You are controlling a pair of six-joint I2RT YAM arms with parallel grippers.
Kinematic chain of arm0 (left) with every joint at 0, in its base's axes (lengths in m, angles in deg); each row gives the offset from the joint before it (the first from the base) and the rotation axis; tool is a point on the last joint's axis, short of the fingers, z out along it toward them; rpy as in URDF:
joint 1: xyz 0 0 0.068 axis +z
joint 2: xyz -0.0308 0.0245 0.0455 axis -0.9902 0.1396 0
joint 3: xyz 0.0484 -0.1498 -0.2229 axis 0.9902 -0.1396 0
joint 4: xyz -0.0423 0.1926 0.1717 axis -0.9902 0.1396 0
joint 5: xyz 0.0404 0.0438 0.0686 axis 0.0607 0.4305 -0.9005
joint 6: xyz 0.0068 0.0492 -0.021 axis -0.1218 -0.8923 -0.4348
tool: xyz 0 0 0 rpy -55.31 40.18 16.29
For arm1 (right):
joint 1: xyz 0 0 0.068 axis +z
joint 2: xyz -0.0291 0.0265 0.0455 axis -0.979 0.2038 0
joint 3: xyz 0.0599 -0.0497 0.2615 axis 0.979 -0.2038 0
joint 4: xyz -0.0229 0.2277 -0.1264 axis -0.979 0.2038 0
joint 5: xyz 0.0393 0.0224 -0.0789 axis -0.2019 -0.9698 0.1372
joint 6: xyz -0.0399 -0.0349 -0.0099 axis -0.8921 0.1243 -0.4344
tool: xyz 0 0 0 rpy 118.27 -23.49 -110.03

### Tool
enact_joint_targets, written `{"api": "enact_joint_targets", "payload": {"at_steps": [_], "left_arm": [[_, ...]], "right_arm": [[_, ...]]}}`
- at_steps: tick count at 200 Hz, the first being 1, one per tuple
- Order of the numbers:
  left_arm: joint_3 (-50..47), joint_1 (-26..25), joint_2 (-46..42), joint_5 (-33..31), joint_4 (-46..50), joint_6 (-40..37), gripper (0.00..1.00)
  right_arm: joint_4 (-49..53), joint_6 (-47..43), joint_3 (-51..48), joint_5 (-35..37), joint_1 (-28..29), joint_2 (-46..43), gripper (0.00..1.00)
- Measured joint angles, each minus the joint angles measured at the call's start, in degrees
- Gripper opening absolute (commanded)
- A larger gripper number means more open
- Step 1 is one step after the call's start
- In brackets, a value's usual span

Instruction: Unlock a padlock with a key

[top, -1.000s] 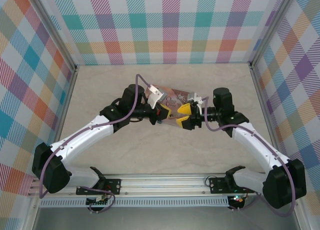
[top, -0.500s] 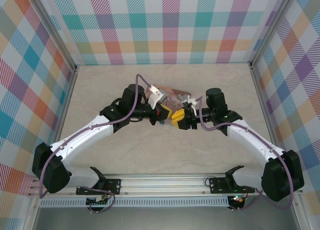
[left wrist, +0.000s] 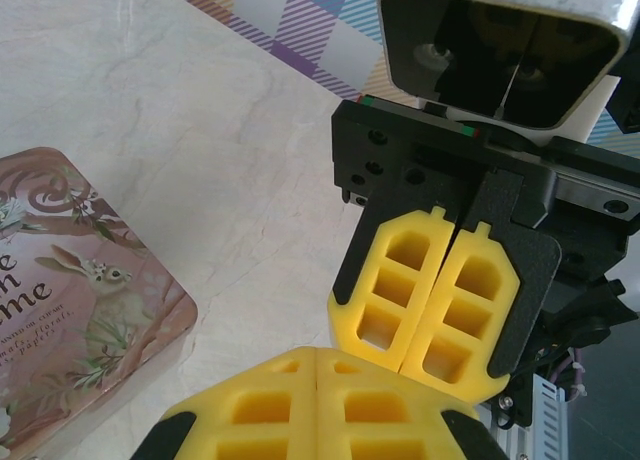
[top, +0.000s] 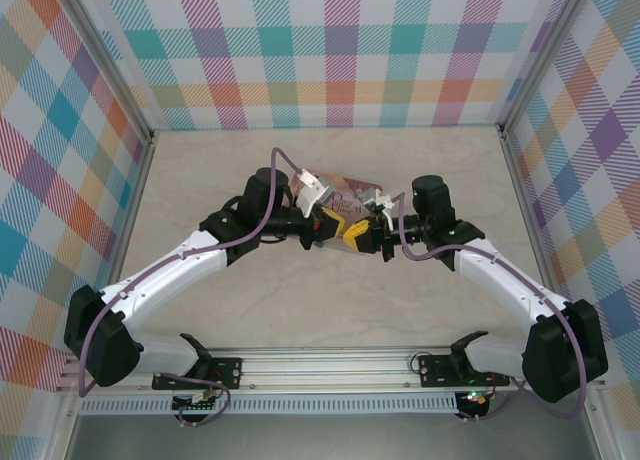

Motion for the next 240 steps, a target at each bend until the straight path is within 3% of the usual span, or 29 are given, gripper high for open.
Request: {"api": "enact_joint_targets", "payload": {"at_steps": [42, 108, 126, 157, 200, 240], "left_arm": [[0.00, 0.00, 0.00, 0.02, 0.00, -0.17, 0.00], [-0.04, 0.00, 0.00, 0.00, -0.02, -0.20, 0.00], [-0.04, 0.00, 0.00, 0.02, -0.02, -0.20, 0.00], [-0.04, 0.00, 0.00, -0.02, -0.04, -0.31, 0.00], [-0.22, 0.00, -0.68, 0.46, 0.00, -0.72, 0.00], [-0.59, 0.00, -1.84, 0.96, -0.04, -1.09, 0.00]], "right_arm": [[-0.90, 0.22, 0.00, 0.31, 0.00, 0.00, 0.00], [-0.94, 0.22, 0.00, 0.66, 0.37, 0.00, 0.00], [-0.90, 0.35, 0.00, 1.14, 0.37, 0.00, 0.25], [-0.96, -0.22, -0.13, 2.99, 0.37, -0.57, 0.50], [-0.22, -3.02, -0.20, 6.27, 0.37, -2.69, 0.65], [0.76, -5.09, -0.20, 7.96, 0.37, -2.99, 0.65]]}}
